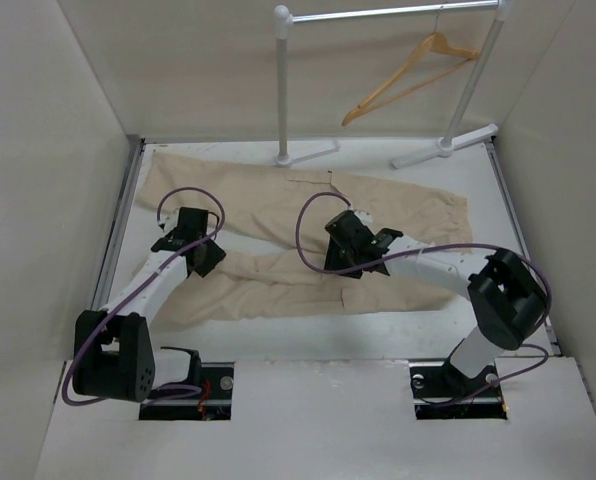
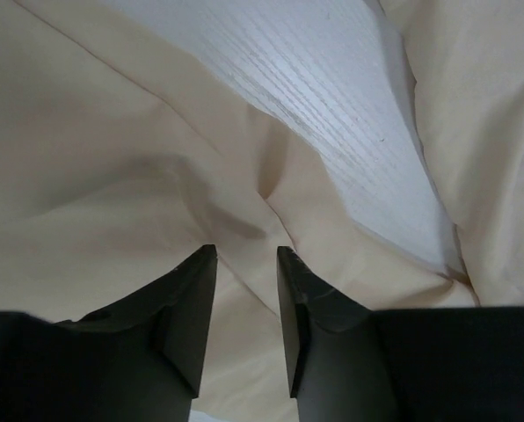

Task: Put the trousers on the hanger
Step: Flatten out the trousers at the center of the board.

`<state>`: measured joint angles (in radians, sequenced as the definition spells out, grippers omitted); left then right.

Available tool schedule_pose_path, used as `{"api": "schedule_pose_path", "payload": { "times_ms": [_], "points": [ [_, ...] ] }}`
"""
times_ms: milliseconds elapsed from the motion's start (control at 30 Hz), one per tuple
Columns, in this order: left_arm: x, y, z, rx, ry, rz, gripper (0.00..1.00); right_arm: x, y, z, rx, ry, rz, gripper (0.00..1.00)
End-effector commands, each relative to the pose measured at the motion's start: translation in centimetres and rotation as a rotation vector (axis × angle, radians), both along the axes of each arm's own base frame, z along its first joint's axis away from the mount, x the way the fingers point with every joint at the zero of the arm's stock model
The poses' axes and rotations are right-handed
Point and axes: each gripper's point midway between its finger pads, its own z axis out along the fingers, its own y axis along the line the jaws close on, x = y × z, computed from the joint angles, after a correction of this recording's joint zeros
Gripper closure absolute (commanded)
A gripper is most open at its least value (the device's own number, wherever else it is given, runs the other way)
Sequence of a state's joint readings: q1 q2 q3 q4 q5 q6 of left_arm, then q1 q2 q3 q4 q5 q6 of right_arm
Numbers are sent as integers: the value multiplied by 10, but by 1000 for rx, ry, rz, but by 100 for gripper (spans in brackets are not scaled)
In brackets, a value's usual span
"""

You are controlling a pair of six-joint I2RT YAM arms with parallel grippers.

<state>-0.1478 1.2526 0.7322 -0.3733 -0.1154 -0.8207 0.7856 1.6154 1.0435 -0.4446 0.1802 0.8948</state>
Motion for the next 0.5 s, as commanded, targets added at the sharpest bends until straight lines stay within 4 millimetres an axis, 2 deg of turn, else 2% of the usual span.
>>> {"api": "schedule_pose_path", "payload": {
  "times_ms": [0,33,133,267,333,467],
  "points": [
    [5,3,-1,-2,-15,16,73,18,4,7,5,-29,-44,50],
    [7,3,1,-1,-22,17,76,21,4,5,-3,-28,-46,52],
    [10,4,11,8,-46,20,82,31,4,4,-7,-32,-61,76],
    [14,6,21,5,-75,26,88,54,-2,9,-14,-57,-94,94],
    [17,9,22,9,-70,32,91,65,-4,15,-13,-73,-108,99],
    [29,15,24,7,-67,62,94,89,-10,28,2,-106,-144,100]
  ]
}}
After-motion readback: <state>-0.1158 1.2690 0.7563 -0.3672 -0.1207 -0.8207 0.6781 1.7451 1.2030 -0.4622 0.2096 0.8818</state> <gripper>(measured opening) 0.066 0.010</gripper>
